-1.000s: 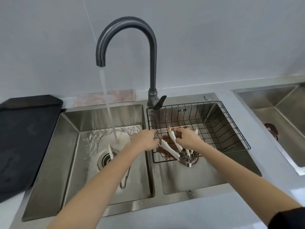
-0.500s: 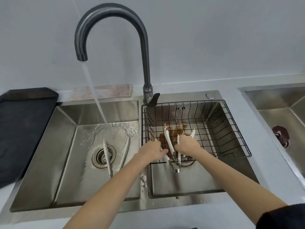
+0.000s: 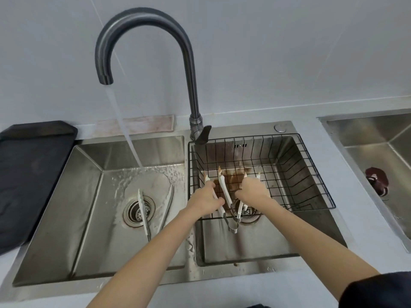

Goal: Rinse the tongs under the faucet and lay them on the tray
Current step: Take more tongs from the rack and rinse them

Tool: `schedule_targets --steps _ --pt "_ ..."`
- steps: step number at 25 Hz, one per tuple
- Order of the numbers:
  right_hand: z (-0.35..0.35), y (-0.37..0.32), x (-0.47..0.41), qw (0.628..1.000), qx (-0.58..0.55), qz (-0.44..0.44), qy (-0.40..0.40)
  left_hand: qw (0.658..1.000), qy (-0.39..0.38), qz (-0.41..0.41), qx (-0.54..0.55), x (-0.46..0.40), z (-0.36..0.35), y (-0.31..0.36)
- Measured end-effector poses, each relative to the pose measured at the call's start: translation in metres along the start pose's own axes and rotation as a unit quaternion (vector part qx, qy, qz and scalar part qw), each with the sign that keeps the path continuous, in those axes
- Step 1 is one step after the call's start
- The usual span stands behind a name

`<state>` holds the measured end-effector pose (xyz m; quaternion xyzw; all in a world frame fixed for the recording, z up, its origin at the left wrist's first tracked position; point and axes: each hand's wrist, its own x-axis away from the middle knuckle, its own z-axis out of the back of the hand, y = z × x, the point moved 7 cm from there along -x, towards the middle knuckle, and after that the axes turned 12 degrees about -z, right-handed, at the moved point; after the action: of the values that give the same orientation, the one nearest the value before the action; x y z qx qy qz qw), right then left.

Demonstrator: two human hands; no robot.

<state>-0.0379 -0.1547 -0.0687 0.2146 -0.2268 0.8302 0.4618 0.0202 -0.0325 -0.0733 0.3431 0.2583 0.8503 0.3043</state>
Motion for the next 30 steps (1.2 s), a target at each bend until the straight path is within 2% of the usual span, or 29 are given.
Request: schedule_targets --steps 4,7,12,15,19,26,30 --pt "0.011 -0.001 0.005 0.996 -0.088 0.003 0.011 0.996 0.057 -0.047 0.048 0.009 0.012 0.008" --pt "0.016 -0.013 0.017 0.991 -0.132 0.024 0.026 0.985 0.125 -0.05 0.112 0.02 0.027 0.003" --pt "0.01 -0.041 0.034 0.973 -0.217 0.07 0.037 0.933 0.199 0.002 0.3 0.04 0.051 -0.03" --pt "0.0 -0.066 0.044 0.957 -0.278 0.081 0.009 0.906 0.226 0.036 0.356 0.052 0.068 -0.059" --pt "-0.018 -0.102 0.056 0.932 -0.352 0.068 -0.054 0.877 0.257 0.028 0.406 0.071 0.094 -0.089" --pt "-0.065 -0.167 0.06 0.821 -0.538 -0.007 -0.192 0.856 0.323 0.025 0.404 0.094 0.136 -0.14" --pt "-0.094 -0.206 0.055 0.693 -0.653 -0.077 -0.296 0.865 0.329 0.02 0.377 0.097 0.156 -0.163"
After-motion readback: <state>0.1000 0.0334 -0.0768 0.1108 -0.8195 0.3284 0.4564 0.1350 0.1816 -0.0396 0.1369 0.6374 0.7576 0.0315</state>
